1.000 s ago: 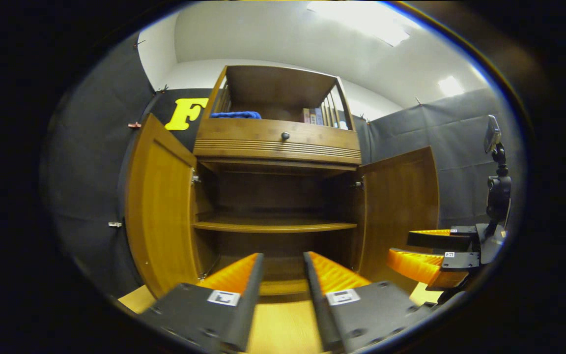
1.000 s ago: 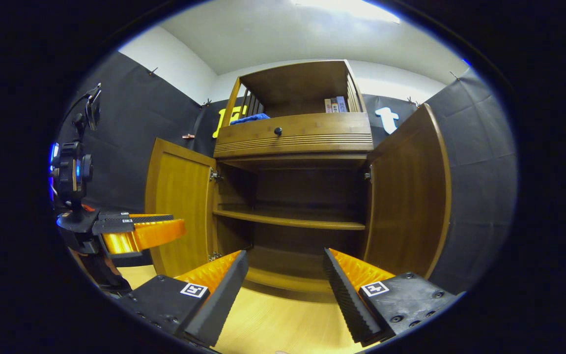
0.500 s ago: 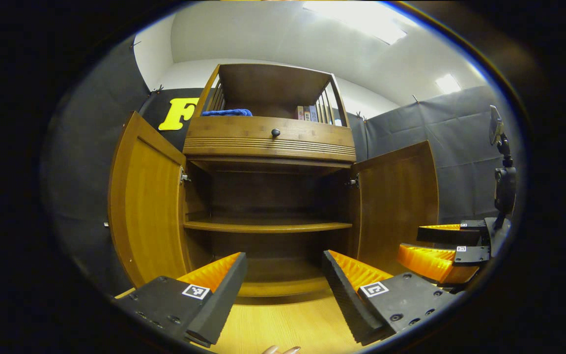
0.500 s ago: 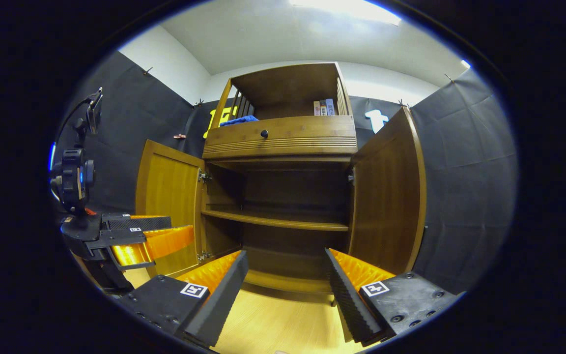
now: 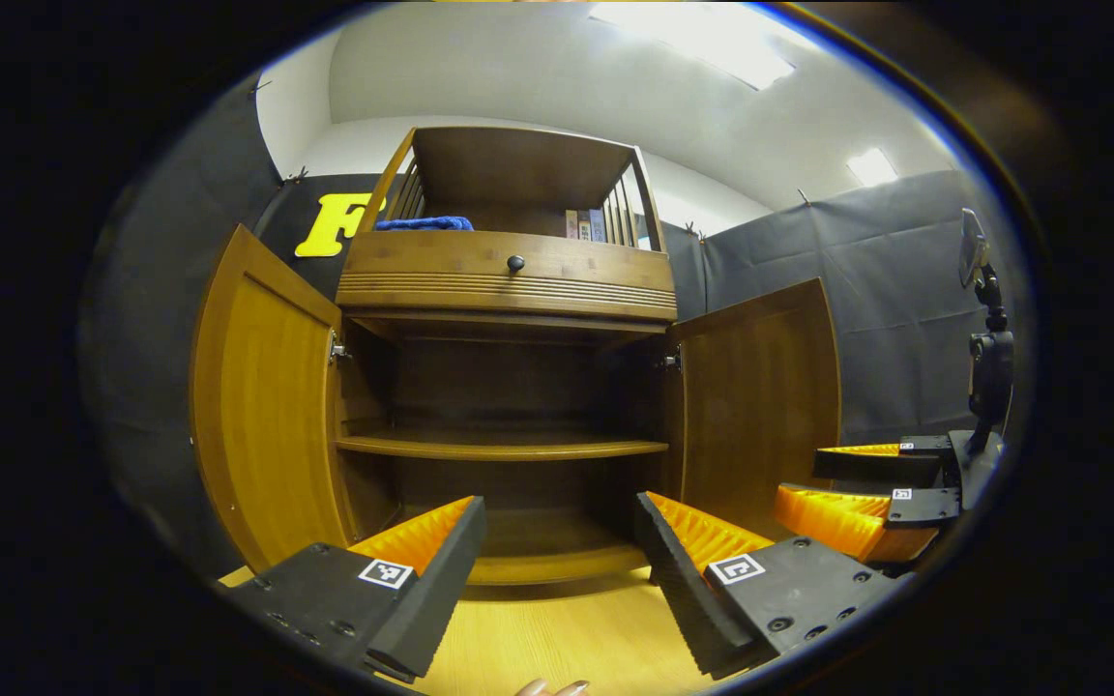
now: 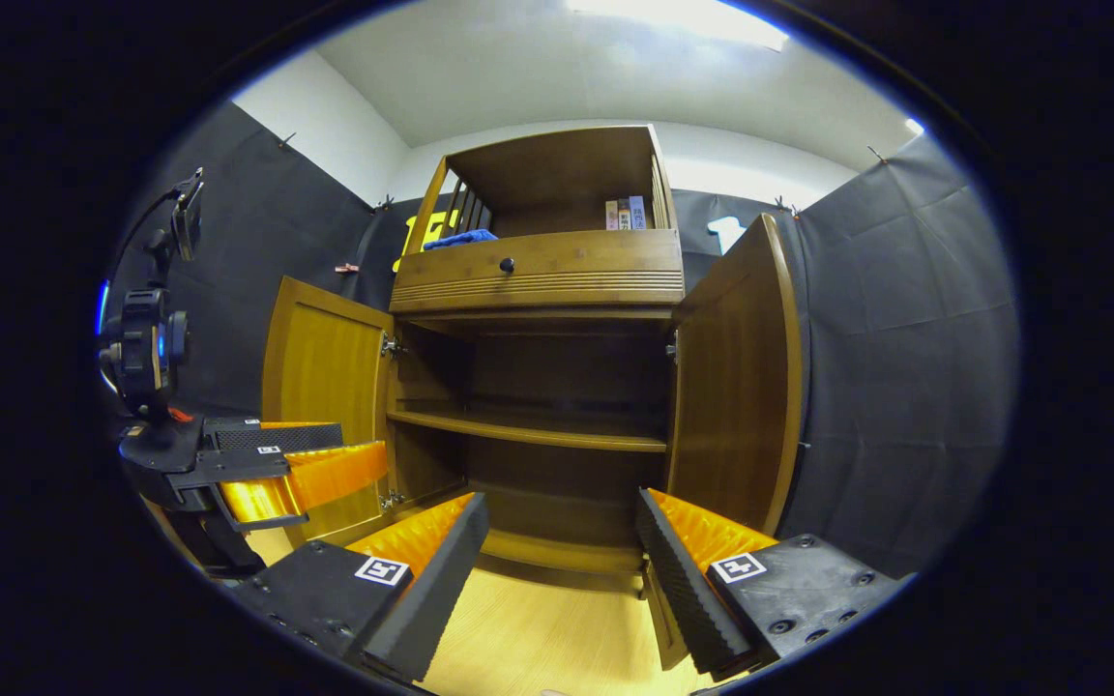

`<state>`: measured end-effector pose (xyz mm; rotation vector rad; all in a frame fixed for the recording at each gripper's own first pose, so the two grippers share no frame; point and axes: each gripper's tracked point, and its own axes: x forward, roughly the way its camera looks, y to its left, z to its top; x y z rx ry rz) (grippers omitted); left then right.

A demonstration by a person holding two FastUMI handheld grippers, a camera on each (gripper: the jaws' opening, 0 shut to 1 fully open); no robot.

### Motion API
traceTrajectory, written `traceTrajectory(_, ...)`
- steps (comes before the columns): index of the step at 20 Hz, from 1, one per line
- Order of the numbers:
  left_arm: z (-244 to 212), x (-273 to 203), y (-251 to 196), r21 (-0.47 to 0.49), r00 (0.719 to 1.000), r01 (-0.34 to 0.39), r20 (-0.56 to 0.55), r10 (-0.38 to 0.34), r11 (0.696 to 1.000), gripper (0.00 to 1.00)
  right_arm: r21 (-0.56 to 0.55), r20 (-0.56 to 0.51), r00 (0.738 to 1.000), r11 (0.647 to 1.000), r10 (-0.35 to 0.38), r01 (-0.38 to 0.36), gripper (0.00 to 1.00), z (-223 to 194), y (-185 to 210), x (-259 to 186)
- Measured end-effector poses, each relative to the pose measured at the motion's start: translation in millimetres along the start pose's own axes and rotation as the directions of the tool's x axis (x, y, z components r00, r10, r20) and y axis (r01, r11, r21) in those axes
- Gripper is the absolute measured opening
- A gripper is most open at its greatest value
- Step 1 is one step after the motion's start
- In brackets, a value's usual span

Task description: Open the right door of the double-door shoe cabinet with the right hand, and open the left door with the left hand.

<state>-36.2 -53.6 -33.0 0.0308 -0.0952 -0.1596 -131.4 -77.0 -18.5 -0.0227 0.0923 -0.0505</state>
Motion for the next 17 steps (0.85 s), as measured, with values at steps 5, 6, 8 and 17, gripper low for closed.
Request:
traceTrajectory(5,3.9,-1.7,-1.7,-0.014,1.0,-0.005,0.009,0.005,1.0,0.98,0.005,0.005,1.0,1.0,0.007,-0.007,0.99,3.0,-1.7,-2.5)
traceTrajectory(6,3.8,-1.5,-1.8,-0.013,1.0,-0.007,0.008,0.007,1.0,0.98,0.005,0.006,1.0,1.0,0.008,-0.008,0.95,3.8,-1.8,-2.1)
traceTrajectory(8,4.2,-1.4,-1.7,-0.015,1.0,-0.009,0.009,0.009,1.0,0.98,0.005,0.006,1.0,1.0,0.014,-0.014,0.95,3.3,-0.1,-3.2)
traceTrajectory(17,2.5,-0.7,-4.8,-0.016,1.0,-0.001,0.005,0.001,1.0,0.95,-0.005,0.011,1.0,1.0,0.017,-0.017,0.95,6.6,-0.5,-7.3)
